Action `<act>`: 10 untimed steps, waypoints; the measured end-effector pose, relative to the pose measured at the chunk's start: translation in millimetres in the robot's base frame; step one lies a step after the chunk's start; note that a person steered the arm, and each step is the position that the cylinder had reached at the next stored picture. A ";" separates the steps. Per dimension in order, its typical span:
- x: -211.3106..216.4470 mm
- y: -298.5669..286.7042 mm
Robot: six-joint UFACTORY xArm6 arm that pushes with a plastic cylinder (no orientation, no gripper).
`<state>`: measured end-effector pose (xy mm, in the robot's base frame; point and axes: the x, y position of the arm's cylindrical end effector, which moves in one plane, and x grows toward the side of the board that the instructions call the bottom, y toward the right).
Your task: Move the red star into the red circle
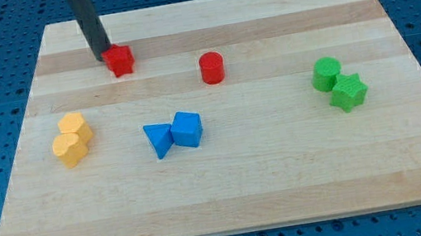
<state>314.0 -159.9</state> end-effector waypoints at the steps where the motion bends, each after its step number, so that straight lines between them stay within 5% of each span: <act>1: 2.2 5.3; 4: 6.8 -57.9; 10: 46.6 62.4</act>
<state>360.6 -97.5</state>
